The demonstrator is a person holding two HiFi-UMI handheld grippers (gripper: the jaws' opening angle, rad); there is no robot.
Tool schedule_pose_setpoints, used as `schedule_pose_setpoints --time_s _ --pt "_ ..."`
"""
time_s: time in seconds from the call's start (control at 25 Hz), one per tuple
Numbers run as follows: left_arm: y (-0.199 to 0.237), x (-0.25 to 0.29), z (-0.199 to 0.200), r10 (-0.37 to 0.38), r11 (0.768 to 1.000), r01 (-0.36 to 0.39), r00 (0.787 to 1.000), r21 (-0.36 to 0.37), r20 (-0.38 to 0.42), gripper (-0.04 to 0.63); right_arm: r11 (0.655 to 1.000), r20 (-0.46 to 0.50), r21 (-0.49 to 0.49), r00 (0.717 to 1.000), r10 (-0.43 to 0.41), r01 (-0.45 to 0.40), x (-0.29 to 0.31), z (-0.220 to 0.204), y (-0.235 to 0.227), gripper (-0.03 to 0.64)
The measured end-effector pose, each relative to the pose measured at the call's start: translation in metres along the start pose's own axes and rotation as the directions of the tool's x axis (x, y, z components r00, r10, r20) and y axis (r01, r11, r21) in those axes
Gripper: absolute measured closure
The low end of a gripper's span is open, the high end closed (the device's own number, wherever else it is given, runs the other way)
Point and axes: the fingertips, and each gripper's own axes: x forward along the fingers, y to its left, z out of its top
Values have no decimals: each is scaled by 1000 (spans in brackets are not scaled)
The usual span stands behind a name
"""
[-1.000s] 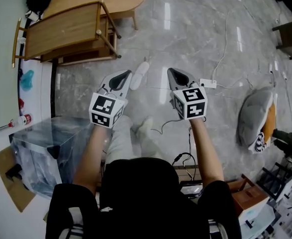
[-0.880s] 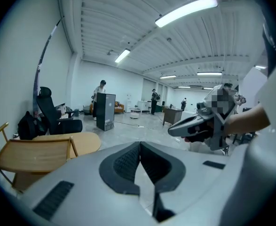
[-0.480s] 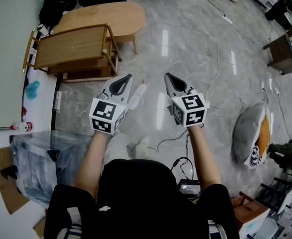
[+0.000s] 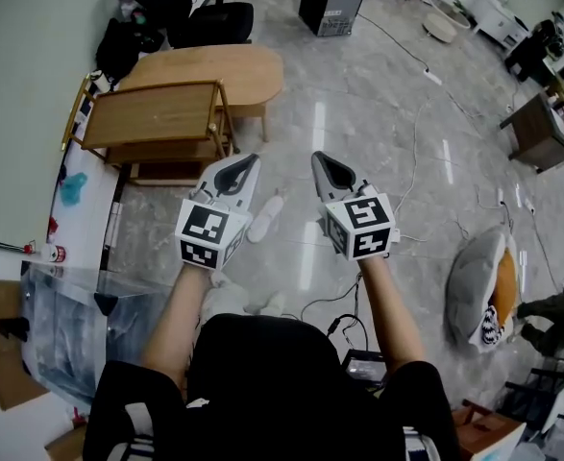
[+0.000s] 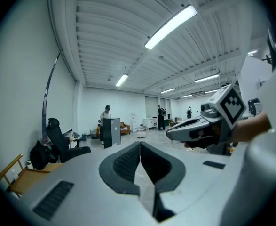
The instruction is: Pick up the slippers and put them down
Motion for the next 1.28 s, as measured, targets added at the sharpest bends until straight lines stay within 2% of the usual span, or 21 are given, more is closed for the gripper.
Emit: schedule_pose_setpoints --time_s 0.12,0.52,1.28 --pt "-2 -12 15 7 1000 -7 1000 15 22 588 1000 40 -18 999 6 -5 -7 20 10 618" --pt "-1 -50 43 42 999 -44 996 24 84 588 999 157 21 987 32 -36 -27 59 39 618" --pt "-2 -63 58 63 997 -69 988 41 140 588 998 165 -16 985 57 -55 -34 64 48 618"
